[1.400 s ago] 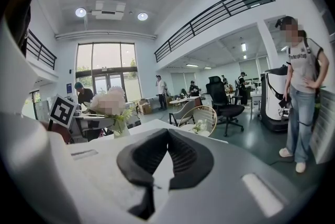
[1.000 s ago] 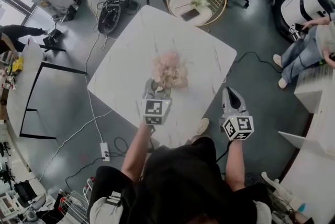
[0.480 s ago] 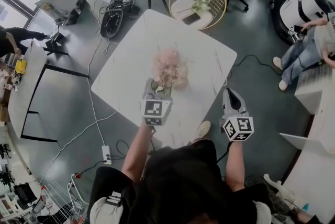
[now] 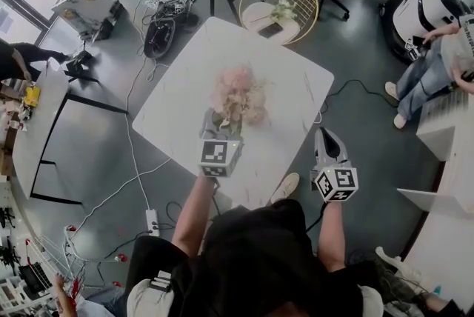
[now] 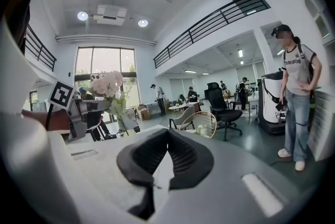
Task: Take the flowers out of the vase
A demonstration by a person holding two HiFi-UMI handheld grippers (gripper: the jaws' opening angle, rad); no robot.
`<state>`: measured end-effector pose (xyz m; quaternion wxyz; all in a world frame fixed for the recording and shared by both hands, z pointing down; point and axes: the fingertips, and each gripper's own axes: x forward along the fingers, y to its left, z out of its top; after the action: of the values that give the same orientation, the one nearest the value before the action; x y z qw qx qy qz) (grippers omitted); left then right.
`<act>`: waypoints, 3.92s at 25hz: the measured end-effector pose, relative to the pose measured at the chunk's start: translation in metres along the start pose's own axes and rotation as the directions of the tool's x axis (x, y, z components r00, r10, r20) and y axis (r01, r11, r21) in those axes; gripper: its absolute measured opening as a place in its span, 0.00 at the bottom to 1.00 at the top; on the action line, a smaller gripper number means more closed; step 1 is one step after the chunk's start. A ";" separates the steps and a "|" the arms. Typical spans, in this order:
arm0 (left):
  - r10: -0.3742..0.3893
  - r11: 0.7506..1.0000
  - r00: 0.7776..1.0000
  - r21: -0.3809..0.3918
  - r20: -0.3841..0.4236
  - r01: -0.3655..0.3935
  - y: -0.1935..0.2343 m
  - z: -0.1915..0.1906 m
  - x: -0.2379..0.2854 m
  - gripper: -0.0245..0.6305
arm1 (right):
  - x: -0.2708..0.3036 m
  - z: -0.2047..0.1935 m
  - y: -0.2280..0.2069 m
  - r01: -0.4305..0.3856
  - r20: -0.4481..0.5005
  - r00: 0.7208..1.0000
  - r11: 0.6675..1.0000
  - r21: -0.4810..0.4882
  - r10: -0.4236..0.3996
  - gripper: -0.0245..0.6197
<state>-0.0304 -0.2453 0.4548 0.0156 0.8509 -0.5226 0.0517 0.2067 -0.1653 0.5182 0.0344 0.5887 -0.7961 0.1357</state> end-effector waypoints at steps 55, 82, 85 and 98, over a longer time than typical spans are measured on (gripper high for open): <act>-0.068 0.998 0.993 0.014 0.099 0.067 -0.012 0.048 -0.065 0.13 | -0.055 -0.004 0.050 0.029 0.075 0.997 1.000 0.011 -0.030 0.04; -0.109 0.994 0.994 0.016 0.004 0.109 -0.034 -0.012 -0.100 0.13 | -0.079 -0.007 0.062 0.052 0.085 0.995 0.998 -0.018 -0.050 0.04; -0.117 0.993 0.993 0.019 -0.009 0.117 -0.036 -0.020 -0.103 0.13 | -0.078 -0.008 0.065 0.052 0.082 0.995 0.998 -0.022 -0.050 0.04; -0.150 0.989 0.986 -0.001 -0.069 0.150 -0.052 -0.052 -0.101 0.13 | -0.073 -0.010 0.066 0.045 0.064 0.997 0.998 -0.042 -0.042 0.05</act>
<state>-0.0330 -0.1276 0.4977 0.0357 0.8856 -0.4560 0.0807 0.1653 -0.0775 0.5010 0.0248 0.6089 -0.7866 0.0989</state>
